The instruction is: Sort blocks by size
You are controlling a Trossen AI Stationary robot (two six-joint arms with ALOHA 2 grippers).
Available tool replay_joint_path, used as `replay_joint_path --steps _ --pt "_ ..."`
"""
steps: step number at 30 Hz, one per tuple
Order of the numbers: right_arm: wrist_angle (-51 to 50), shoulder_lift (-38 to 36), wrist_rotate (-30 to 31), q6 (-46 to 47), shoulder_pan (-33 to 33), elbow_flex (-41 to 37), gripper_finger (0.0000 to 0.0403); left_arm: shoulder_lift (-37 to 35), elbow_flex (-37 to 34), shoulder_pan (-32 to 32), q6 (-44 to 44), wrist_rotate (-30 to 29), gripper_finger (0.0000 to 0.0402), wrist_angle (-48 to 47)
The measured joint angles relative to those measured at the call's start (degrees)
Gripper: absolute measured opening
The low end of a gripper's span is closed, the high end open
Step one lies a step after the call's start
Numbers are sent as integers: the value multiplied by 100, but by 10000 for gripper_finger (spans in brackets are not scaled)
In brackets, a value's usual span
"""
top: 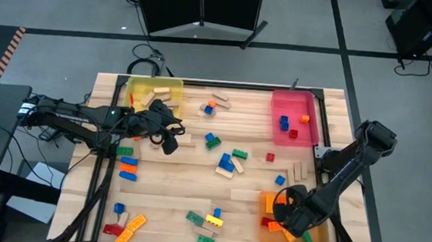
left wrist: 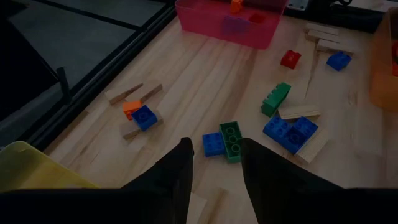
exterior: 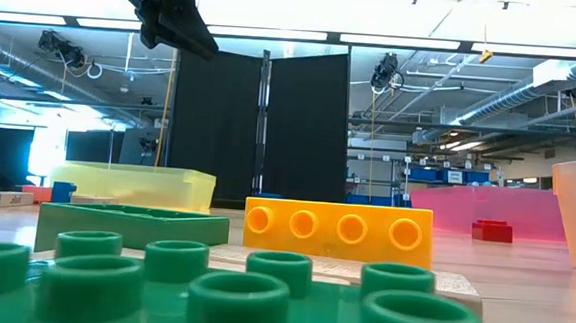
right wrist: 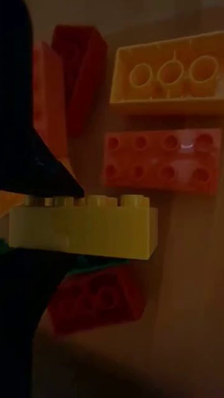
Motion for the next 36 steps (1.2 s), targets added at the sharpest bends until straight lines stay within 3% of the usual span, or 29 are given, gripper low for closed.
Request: replay_joint_path --steps 16,26,30,36 --pt "346 -23 -67 -133 -52 -41 176 0 0 0 18 -2 141 5" --pt "-316 -391 -70 -153 -52 463 209 0 0 0 9 18 141 20" --pt "-678 -677 479 -153 -50 738 210 0 0 0 9 22 141 20" --pt "-1231 -1097 1988 -158 -70 968 208 2 0 0 6 22 159 17"
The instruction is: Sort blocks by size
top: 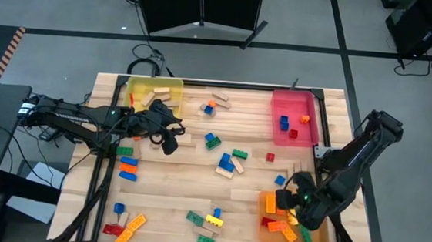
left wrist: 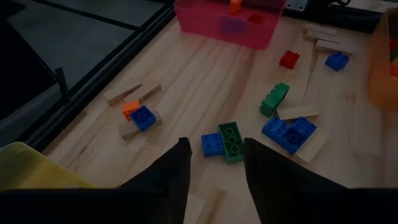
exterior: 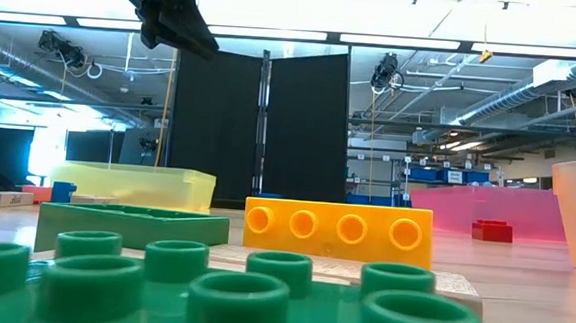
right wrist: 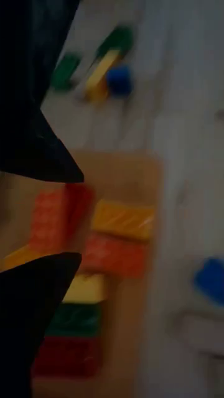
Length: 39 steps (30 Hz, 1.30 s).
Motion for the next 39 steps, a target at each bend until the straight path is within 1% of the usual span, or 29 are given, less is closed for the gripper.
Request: replay_joint_path --steps 3,7,10,12,14,17,19,21,25,28,30,35,39 --pt "-270 -178 776 -9 -153 0 211 -2 0 0 -2 0 189 -9" --pt "-484 -398 2184 -462 -688 0 213 -2 0 0 -2 0 237 17" --pt "-434 -482 3127 -1237 -1250 0 212 -2 0 0 -2 0 262 40" --pt "-279 -501 3537 -1900 -1649 0 211 -2 0 0 -2 0 273 42" --pt "-46 -501 3766 -2577 -2084 0 212 -2 0 0 -2 -2 278 48" --pt "471 -501 3733 -3625 -2754 0 216 -2 0 0 -6 -107 280 99" --pt "898 -499 3466 -4471 -3211 0 220 -2 0 0 -53 -133 280 157" --pt "1352 -500 3055 -5384 -3645 0 225 -2 0 0 -213 -183 280 120" --pt "2115 -499 2014 -7062 -4470 0 237 -4 0 0 -769 -614 280 -22" --pt "2314 -504 1472 -7966 -5002 0 243 -4 0 0 -1407 -1094 280 -507" --pt "2310 -514 1279 -8432 -5315 0 244 -4 38 4 -1936 -1212 280 -989" --pt "2343 -568 1039 -9365 -6016 -2 244 -4 116 205 -3594 -1139 280 -2020" --pt "2357 -613 879 -9958 -6494 -2 243 3 116 528 -4779 -788 280 -2561"
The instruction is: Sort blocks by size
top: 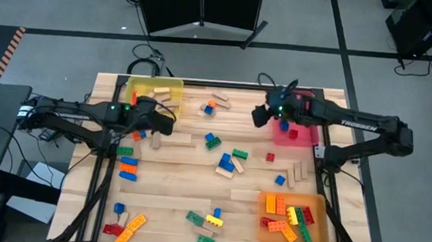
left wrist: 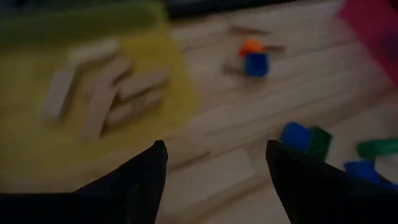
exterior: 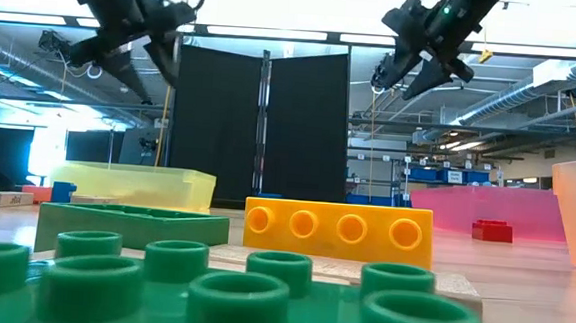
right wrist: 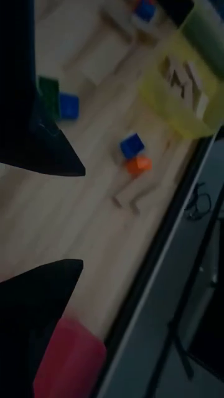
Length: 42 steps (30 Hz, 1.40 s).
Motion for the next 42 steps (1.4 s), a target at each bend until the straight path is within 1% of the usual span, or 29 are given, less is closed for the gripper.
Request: replay_joint_path --steps 2,4,13,18,22,26,29,32,34,38,42 --pt "-3 -24 -15 -272 -197 0 245 96 0 161 -462 245 280 -219" --pt "10 -39 -51 -545 -362 -2 246 216 0 300 -670 439 279 -475" --pt "39 -71 -521 -1569 -912 -2 243 1440 0 577 -891 1148 279 -595" --pt "37 -72 -603 -1988 -1066 -2 247 2099 -1 617 -933 1771 279 -701" --pt "34 -72 -610 -2223 -1124 -2 246 2488 -33 617 -1023 2134 279 -783" --pt "4 -74 -614 -2474 -1141 -2 243 2633 -332 634 -1244 2507 279 -502" --pt "-8 -74 -616 -2623 -1141 -2 244 2631 -718 634 -1332 2787 279 242" --pt "-7 -74 -618 -2790 -1141 -2 247 2600 -1117 642 -1590 2824 279 970" --pt "-7 -74 -618 -2881 -1152 -2 247 2574 -1321 662 -1768 2827 279 1271" --pt "-5 -74 -620 -2986 -1192 -2 245 2571 -1373 670 -2011 2825 266 1199" --pt "-2 -74 -620 -3097 -1248 -2 243 2526 -1349 674 -2025 2729 234 1112"
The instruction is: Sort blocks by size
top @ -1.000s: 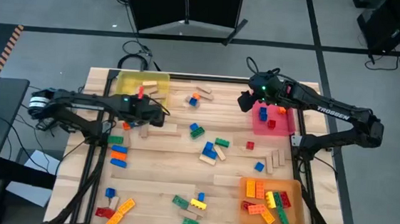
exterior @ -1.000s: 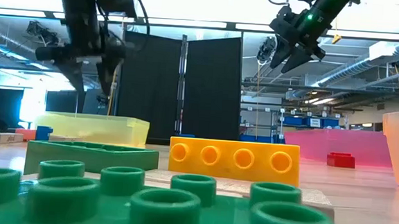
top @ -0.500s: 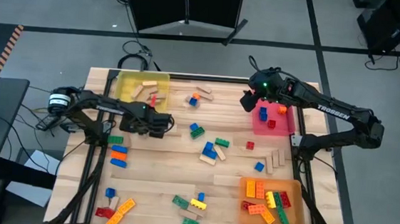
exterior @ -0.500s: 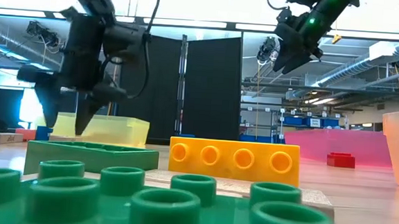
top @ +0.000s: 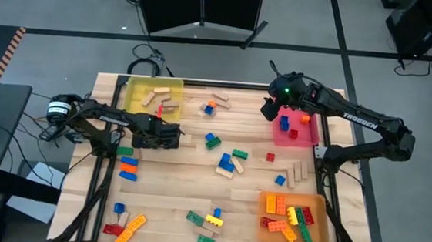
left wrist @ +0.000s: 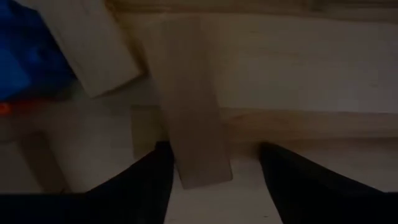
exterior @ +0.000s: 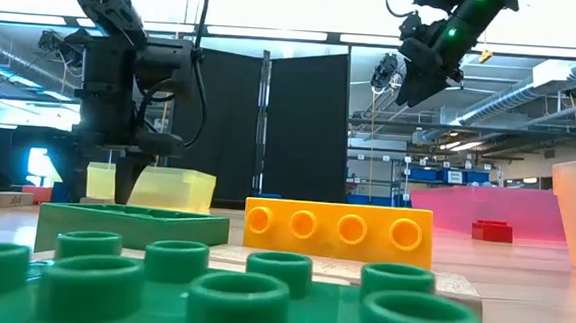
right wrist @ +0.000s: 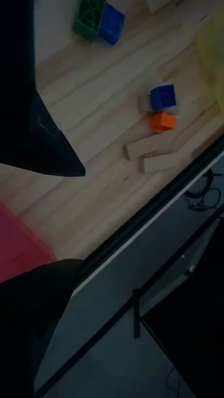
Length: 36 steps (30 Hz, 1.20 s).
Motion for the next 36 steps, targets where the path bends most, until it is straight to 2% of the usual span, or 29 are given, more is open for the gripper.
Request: replay_joint_path --steps 7,11,16,19,22,26,29,32,34,36 --pt "51 -2 0 -42 -52 0 246 7 4 74 -238 -102 152 40" --pt "50 -2 0 -43 -52 0 243 37 252 73 -191 -123 109 -234" --pt "51 -2 -5 -44 -50 0 241 47 667 34 42 -252 109 -331" --pt "52 -2 -55 -42 -50 0 242 43 1058 -18 219 -24 109 -598" --pt "52 -2 -94 -42 -50 0 241 43 1722 -108 484 193 109 -1073" --pt "53 -2 -94 -42 -50 0 239 33 2788 -131 1127 82 115 -2085" --pt "83 -2 -94 -41 -50 0 240 29 3463 188 1701 -457 115 -2931" --pt "142 -2 -94 -40 -50 0 242 21 3776 874 2304 -852 112 -3728" --pt "215 -2 -94 -40 -50 0 242 22 3778 1480 2912 -885 112 -3923" --pt "335 -2 -96 26 -48 0 240 24 3736 2088 3742 -859 112 -3732"
